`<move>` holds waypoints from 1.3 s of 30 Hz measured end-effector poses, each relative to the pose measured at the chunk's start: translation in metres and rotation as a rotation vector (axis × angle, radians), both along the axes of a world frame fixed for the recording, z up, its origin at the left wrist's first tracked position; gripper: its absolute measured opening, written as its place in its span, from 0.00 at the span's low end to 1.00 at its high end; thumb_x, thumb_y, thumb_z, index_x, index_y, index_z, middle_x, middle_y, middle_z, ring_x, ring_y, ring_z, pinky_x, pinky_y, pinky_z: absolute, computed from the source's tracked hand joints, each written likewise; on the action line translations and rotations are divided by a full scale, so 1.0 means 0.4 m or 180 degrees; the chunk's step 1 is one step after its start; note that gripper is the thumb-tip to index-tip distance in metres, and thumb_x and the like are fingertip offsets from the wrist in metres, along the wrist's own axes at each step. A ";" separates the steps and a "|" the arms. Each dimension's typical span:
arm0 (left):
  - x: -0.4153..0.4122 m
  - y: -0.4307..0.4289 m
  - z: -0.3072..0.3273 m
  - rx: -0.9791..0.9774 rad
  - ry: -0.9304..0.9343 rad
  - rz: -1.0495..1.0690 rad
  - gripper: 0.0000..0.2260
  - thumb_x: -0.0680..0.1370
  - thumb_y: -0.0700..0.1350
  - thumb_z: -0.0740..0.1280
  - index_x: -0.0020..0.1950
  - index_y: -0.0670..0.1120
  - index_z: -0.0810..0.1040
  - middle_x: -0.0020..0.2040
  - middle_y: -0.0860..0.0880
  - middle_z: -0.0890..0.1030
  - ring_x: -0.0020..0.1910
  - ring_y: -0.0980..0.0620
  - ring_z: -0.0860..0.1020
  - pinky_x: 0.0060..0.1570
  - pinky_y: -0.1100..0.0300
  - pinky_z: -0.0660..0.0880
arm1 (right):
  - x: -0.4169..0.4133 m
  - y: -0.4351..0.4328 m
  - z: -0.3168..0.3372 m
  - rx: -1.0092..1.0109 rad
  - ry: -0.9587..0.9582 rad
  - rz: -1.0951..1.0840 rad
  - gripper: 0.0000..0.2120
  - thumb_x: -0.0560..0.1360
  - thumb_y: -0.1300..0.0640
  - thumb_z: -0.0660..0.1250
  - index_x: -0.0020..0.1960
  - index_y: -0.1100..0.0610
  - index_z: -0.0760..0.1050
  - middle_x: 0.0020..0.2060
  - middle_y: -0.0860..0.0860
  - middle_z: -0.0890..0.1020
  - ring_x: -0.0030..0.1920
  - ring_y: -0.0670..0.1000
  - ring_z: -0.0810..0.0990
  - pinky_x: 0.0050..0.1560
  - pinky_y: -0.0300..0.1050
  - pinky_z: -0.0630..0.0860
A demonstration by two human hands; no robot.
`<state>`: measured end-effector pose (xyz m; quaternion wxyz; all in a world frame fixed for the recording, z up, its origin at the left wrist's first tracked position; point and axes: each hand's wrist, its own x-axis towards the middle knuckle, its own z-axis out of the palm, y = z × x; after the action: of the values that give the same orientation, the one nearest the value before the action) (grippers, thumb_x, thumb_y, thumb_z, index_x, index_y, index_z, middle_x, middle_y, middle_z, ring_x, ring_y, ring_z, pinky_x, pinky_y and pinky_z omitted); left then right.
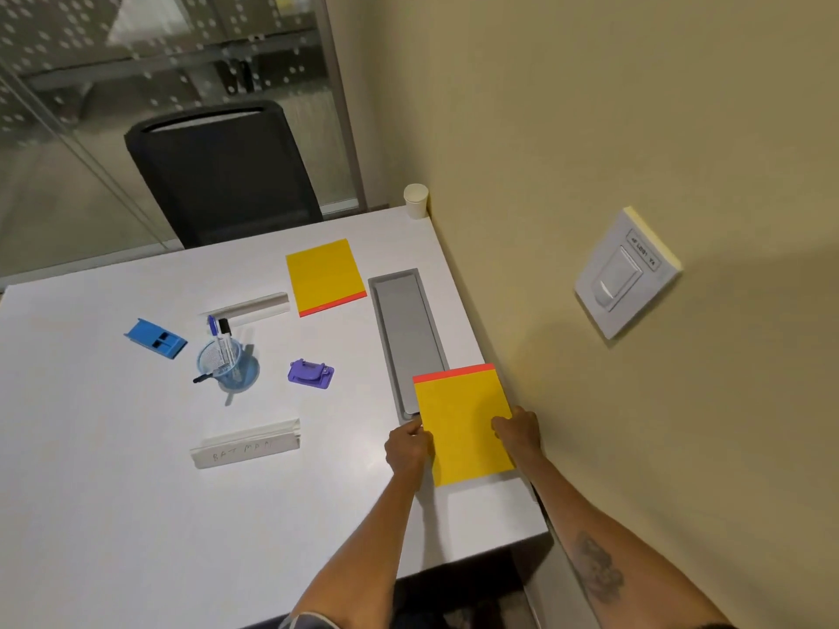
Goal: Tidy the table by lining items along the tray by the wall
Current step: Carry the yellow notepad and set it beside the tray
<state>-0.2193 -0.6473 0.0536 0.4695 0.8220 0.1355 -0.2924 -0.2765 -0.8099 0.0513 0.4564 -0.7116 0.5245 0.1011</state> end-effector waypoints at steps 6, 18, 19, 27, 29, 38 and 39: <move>0.035 -0.030 -0.040 0.0093 0.0181 -0.0166 0.13 0.76 0.32 0.62 0.46 0.49 0.80 0.41 0.48 0.79 0.43 0.48 0.75 0.35 0.64 0.68 | 0.030 -0.013 -0.034 0.0062 -0.0035 0.0073 0.13 0.74 0.64 0.65 0.57 0.66 0.76 0.57 0.65 0.78 0.52 0.62 0.79 0.45 0.48 0.72; 0.079 -0.051 -0.095 -0.0041 0.0463 -0.0148 0.12 0.79 0.39 0.64 0.60 0.44 0.82 0.46 0.50 0.79 0.46 0.49 0.76 0.47 0.61 0.70 | 0.071 -0.023 -0.087 0.0175 -0.0092 0.0121 0.20 0.74 0.64 0.65 0.65 0.64 0.73 0.62 0.63 0.76 0.59 0.64 0.78 0.61 0.60 0.76; 0.079 -0.052 -0.097 -0.0035 0.0476 -0.0146 0.12 0.79 0.39 0.64 0.61 0.44 0.82 0.47 0.50 0.79 0.46 0.49 0.76 0.47 0.60 0.70 | 0.072 -0.022 -0.088 0.0171 -0.0071 0.0143 0.21 0.74 0.64 0.65 0.67 0.64 0.72 0.64 0.62 0.75 0.60 0.64 0.77 0.63 0.59 0.76; 0.074 -0.054 -0.112 0.0017 0.0402 -0.0138 0.12 0.80 0.40 0.63 0.61 0.44 0.82 0.53 0.44 0.83 0.47 0.49 0.77 0.49 0.59 0.73 | 0.070 -0.018 -0.088 0.0201 0.0072 0.0225 0.32 0.77 0.61 0.64 0.78 0.61 0.59 0.74 0.59 0.67 0.72 0.62 0.69 0.68 0.54 0.71; 0.070 -0.056 -0.111 0.0072 0.0356 -0.0209 0.12 0.80 0.40 0.63 0.60 0.43 0.81 0.56 0.43 0.83 0.49 0.48 0.77 0.52 0.56 0.74 | 0.069 -0.019 -0.087 0.0213 0.0072 0.0258 0.32 0.77 0.61 0.64 0.78 0.62 0.59 0.75 0.59 0.67 0.72 0.62 0.69 0.70 0.55 0.70; 0.041 -0.041 -0.079 0.0054 0.0271 -0.0380 0.15 0.80 0.40 0.61 0.65 0.44 0.79 0.62 0.43 0.82 0.60 0.42 0.79 0.64 0.47 0.75 | 0.059 -0.014 -0.065 0.0098 0.0005 0.0563 0.31 0.78 0.61 0.63 0.79 0.62 0.57 0.75 0.58 0.66 0.73 0.61 0.68 0.73 0.58 0.68; 0.036 -0.037 -0.073 0.0049 0.0237 -0.0382 0.15 0.80 0.40 0.61 0.65 0.44 0.79 0.63 0.43 0.81 0.61 0.42 0.79 0.65 0.47 0.75 | 0.057 -0.010 -0.059 0.0041 0.0003 0.0666 0.31 0.78 0.61 0.63 0.79 0.62 0.56 0.76 0.58 0.65 0.74 0.61 0.67 0.73 0.57 0.67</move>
<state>-0.2050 -0.6622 0.0245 0.4394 0.8208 0.1056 -0.3494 -0.2539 -0.8139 0.0276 0.4477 -0.7594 0.4469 0.1519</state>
